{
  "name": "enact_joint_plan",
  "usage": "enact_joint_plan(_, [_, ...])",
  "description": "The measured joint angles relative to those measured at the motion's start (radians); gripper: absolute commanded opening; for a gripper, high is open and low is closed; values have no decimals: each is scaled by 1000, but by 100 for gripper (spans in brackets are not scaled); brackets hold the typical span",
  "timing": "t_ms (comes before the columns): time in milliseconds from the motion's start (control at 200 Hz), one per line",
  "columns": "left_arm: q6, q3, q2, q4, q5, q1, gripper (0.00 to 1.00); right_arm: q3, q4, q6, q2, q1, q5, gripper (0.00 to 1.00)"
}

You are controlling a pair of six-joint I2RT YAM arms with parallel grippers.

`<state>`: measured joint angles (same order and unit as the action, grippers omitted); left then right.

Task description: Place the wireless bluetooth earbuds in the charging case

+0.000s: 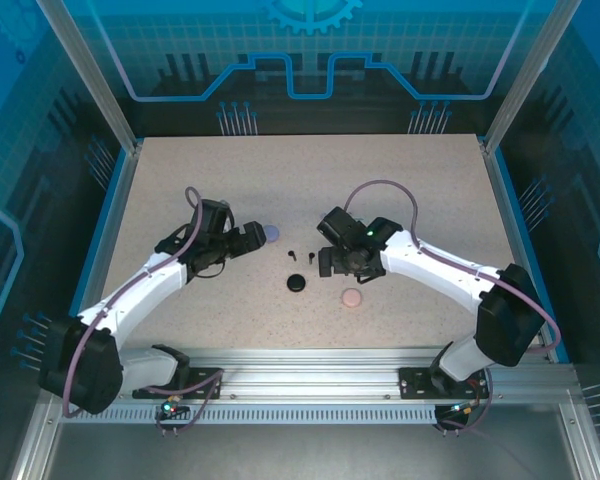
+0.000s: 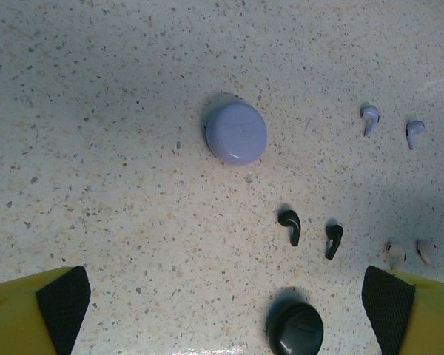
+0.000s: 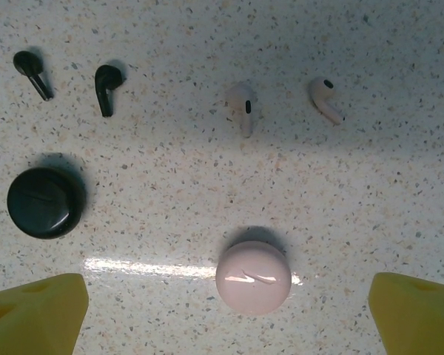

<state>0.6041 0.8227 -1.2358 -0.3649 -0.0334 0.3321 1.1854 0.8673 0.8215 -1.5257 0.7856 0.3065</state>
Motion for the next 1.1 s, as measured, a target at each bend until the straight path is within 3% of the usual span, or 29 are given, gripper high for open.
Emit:
enact_joint_plan(380, [0,32,-9,-50,-22,24,99,-39,0,86,7,-1,-34,97])
enact_joint_plan(725, [48,35,-8,-57,-49,116,99,-172,-6,212,82,-51,-117,94])
enact_joint_plan(1100, [103,35,-16,-49,-58,179,99,-238,-71,279,39,-73,-184,89])
